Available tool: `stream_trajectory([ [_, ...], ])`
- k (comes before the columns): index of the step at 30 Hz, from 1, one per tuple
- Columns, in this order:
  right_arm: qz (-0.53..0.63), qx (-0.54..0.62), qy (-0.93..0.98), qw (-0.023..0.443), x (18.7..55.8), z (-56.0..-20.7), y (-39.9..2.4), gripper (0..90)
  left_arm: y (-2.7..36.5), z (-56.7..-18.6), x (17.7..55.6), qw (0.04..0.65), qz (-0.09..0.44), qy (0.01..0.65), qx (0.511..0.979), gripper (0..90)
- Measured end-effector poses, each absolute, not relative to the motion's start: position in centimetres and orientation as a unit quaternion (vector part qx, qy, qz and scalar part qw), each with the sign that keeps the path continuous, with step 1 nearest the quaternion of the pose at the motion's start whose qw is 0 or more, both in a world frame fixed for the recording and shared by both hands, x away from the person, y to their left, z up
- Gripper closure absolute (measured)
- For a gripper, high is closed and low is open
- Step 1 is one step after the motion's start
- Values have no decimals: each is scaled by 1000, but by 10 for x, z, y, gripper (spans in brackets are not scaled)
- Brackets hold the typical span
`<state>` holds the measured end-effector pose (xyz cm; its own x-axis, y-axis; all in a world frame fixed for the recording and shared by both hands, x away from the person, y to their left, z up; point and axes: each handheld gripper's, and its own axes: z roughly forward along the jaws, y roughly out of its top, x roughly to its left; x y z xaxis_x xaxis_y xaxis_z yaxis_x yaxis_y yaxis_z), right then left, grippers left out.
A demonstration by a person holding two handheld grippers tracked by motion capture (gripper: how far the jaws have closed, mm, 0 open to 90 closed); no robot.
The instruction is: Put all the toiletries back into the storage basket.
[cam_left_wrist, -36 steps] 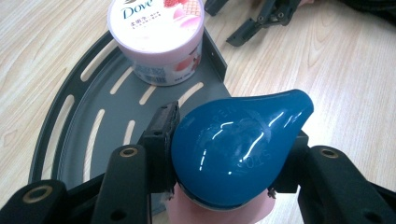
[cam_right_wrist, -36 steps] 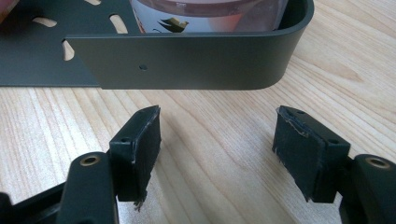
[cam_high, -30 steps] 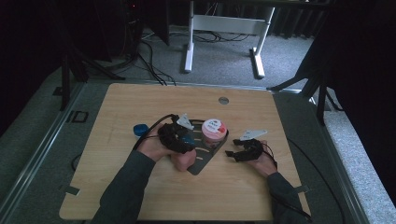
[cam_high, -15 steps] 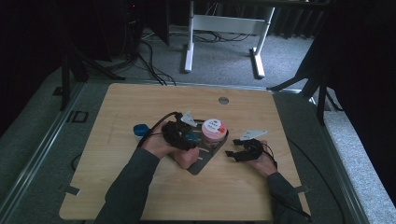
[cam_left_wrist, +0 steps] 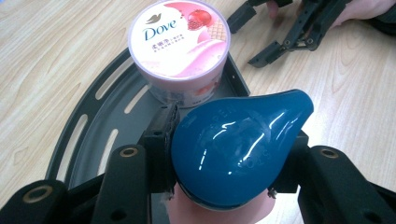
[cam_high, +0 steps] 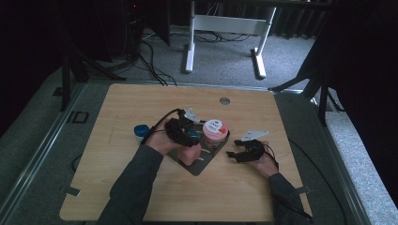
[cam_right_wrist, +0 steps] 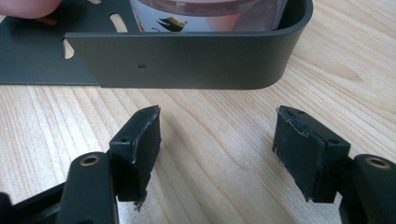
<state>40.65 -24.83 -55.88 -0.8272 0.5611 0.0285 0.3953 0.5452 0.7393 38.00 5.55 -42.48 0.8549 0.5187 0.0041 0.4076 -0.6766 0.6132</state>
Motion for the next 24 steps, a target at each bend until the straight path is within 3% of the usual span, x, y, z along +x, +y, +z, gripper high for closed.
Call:
stream_trajectory([
  [24, 391, 274, 872, 106, 407, -559, -248, 318, 55, -429, 399, 324, 96, 281, 898, 530],
])
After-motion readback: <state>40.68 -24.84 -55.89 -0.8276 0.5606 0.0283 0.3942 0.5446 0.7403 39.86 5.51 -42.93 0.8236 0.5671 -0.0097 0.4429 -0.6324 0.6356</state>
